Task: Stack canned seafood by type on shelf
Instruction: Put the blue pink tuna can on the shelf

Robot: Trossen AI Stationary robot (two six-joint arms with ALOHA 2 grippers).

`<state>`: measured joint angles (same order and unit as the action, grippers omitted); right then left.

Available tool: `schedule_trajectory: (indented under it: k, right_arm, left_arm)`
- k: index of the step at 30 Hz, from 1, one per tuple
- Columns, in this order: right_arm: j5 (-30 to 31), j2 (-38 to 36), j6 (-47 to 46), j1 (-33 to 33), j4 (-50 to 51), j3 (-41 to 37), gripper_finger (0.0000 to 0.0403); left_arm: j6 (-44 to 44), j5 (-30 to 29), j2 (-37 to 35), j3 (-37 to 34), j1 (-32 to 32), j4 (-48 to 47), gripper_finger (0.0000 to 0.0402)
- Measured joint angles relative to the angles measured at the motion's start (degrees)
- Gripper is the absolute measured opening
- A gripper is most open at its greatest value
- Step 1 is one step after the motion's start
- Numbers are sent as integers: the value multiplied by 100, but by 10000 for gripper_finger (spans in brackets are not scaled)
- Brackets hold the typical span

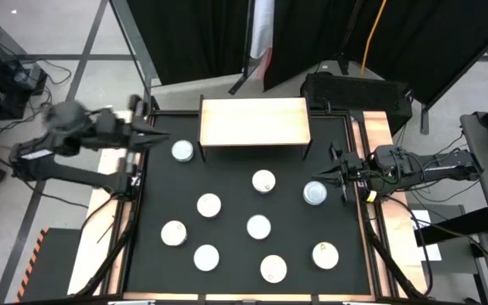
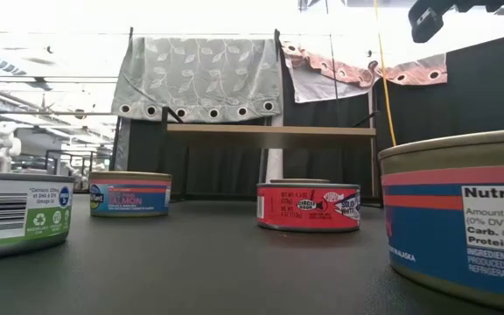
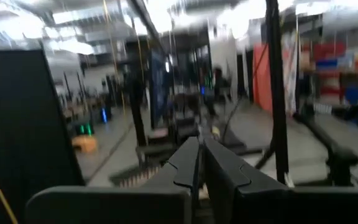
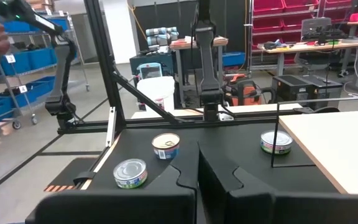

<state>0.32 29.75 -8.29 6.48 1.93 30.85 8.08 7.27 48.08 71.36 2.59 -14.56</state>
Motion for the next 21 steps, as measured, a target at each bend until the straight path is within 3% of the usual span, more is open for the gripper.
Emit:
schedule_trajectory:
  k: [2,6,9,16,21]
  right_arm:
    - [-17,0,0,0,2,0,0]
    - [-21,-1,0,0,2,0,0]
    - [-21,1,-32,0,2,0,0]
    - [-20,-1,-60,0,4,0,0]
    - [-29,1,-101,0,163,0,0]
  left_arm:
    - [19,-39,417,283,0,-255,29]
    - [-169,-831,996,343,-61,-569,29]
    - [-603,-1048,1284,340,-163,-732,29]
    - [-1081,-1087,1989,-491,-1000,367,29]
    - [-1175,-1966,2303,-886,-1671,1041,29]
